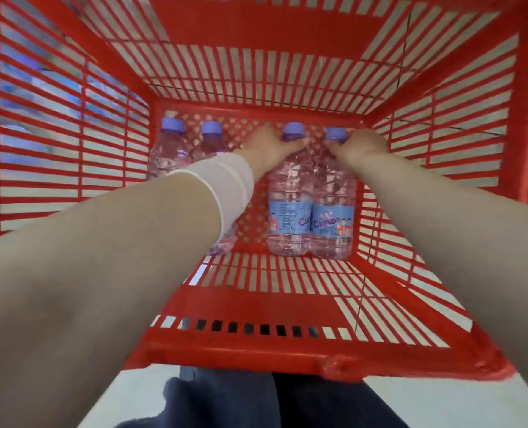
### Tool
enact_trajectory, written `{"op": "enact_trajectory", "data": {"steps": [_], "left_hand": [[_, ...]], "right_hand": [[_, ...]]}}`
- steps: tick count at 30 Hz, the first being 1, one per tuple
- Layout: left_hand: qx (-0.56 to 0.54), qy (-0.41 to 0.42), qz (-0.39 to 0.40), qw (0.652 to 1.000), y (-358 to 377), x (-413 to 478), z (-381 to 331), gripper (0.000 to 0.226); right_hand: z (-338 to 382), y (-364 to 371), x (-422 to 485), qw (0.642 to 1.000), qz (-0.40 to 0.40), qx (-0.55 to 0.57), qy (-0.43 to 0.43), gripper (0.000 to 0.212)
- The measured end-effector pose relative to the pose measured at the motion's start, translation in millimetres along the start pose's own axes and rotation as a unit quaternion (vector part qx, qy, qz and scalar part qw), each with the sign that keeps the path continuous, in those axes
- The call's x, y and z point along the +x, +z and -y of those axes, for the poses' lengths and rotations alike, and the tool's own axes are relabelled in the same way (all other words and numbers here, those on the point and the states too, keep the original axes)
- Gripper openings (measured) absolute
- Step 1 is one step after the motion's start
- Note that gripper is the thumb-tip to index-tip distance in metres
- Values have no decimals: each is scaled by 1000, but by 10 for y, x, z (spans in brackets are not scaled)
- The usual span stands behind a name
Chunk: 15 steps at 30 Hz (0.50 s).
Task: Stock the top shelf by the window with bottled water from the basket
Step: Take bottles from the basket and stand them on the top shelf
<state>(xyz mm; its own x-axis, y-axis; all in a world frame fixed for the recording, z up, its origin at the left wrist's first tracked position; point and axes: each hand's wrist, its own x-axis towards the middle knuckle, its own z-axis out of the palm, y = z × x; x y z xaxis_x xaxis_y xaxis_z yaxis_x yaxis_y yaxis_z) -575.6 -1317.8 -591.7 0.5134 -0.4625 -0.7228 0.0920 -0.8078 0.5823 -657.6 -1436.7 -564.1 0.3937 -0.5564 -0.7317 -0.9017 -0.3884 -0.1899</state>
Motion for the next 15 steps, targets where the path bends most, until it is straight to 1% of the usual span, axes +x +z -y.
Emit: {"op": "enact_trajectory", "data": {"steps": [1, 3, 7, 9, 11, 13, 15], "left_hand": [[-14, -3, 6, 1000, -6, 14, 0, 43], [-63, -17, 34, 997, -46, -20, -15, 40], [-132, -59, 63, 988, -101, -108, 5, 19], [-168, -57, 70, 982, -109, -227, -16, 17], [-177, -15, 60, 982, -127, -374, -23, 24], [-186, 44, 46, 981, -162, -547, -11, 27], [-174, 70, 24, 982, -217, -735, 25, 23]], "right_hand": [[-7, 11, 42, 998, 14, 53, 19, 44], [-7, 18, 84, 984, 47, 166, 55, 46], [-35, -18, 22, 974, 37, 213, 68, 45], [-53, -47, -101, 964, 45, 252, 65, 46], [-102, -38, -218, 957, 51, 281, 44, 43], [-131, -52, -364, 964, 12, 267, 1, 37], [-141, -94, -532, 972, -28, 230, -35, 38]]}}
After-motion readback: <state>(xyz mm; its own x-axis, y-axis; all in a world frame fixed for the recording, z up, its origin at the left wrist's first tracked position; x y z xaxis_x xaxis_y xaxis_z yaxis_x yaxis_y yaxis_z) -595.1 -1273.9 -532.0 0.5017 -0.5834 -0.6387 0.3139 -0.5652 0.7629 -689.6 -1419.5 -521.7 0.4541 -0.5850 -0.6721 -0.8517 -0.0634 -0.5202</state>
